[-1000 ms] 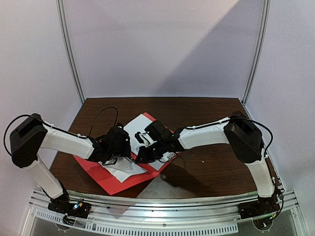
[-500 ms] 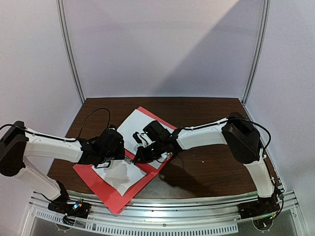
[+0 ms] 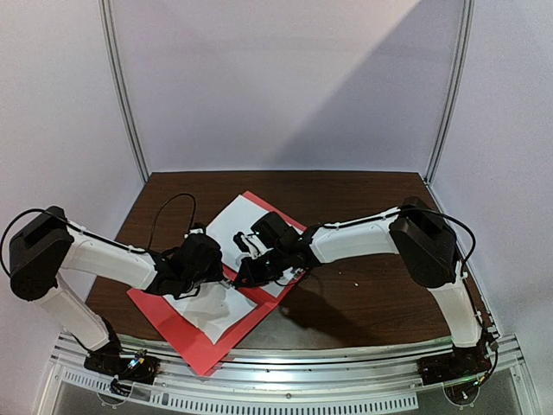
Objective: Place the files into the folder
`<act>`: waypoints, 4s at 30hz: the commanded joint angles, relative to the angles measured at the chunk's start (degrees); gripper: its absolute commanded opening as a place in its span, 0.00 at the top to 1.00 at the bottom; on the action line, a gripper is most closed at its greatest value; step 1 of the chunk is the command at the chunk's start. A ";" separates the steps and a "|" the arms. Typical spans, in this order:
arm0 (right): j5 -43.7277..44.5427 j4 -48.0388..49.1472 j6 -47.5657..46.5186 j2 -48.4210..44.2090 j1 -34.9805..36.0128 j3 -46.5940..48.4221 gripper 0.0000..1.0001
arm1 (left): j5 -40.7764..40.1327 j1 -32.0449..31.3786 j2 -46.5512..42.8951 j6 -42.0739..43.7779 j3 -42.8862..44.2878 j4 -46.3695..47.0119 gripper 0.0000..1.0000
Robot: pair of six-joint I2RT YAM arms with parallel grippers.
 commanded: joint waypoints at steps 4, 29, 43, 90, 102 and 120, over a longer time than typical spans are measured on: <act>14.09 -17.32 0.70 11.79 -0.90 -5.92 0.95 | 11.35 -1.61 7.24 0.68 -5.34 -13.05 1.00; 14.36 -17.64 0.67 12.01 -0.92 -5.58 0.96 | 13.46 -1.39 10.38 -2.67 -6.30 -16.63 1.00; 14.71 -17.92 0.95 12.67 -0.96 -5.39 0.96 | 14.81 -1.64 14.41 -1.84 -6.06 -10.94 1.00; 13.49 -16.69 0.67 12.05 -0.93 -5.74 0.97 | 8.06 0.11 7.87 -2.17 -9.63 3.88 1.00; 13.22 -16.50 0.33 11.99 -0.96 -5.72 0.98 | 3.62 1.64 1.97 -0.88 -13.83 9.96 1.00; 14.17 -17.82 0.24 11.93 -0.93 -5.83 0.98 | 5.96 3.36 10.11 -3.59 -17.16 11.49 1.00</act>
